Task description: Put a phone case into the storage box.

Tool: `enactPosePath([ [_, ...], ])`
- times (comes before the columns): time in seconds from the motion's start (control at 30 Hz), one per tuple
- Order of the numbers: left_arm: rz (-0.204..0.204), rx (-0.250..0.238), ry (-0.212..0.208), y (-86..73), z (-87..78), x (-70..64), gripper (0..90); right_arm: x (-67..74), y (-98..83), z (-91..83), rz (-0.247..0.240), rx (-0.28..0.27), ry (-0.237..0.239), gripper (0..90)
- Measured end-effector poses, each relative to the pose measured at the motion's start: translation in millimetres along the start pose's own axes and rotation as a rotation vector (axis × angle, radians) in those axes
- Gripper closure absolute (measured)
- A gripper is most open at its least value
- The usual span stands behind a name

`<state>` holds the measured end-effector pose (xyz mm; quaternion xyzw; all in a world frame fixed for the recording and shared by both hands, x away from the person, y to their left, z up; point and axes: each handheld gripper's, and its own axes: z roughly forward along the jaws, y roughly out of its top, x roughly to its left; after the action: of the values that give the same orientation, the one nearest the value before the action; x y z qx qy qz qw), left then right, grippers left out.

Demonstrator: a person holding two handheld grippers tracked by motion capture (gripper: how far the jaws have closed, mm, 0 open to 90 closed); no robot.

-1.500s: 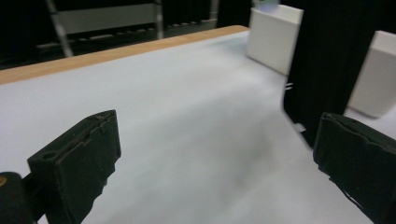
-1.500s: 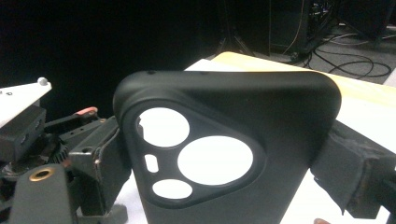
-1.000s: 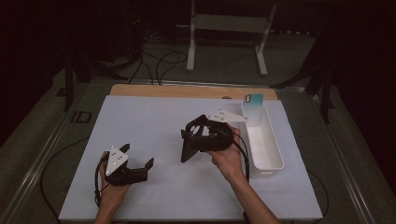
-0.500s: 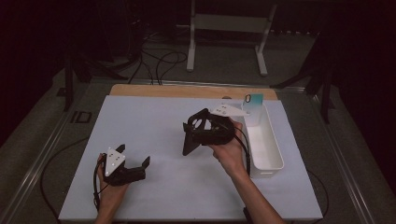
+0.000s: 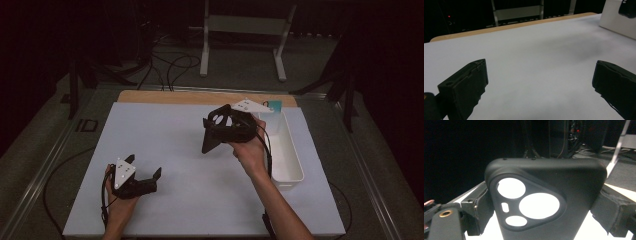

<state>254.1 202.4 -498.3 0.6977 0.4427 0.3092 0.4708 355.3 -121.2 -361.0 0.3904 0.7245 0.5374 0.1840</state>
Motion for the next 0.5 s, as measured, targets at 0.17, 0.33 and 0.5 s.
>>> enactPosePath([
  [0.17,0.006,0.003,0.002,0.0,0.5,-0.3,0.8,-9.0,5.9,1.6,-0.004,-0.007,-0.030,12.9],
  [0.33,0.003,0.006,0.001,-0.3,1.4,-0.3,0.8,-20.0,9.9,3.2,-0.006,-0.009,-0.062,12.9],
  [0.5,0.002,0.004,0.003,-0.3,1.5,-0.9,0.8,-31.3,12.2,3.6,0.009,-0.008,-0.088,12.9],
])
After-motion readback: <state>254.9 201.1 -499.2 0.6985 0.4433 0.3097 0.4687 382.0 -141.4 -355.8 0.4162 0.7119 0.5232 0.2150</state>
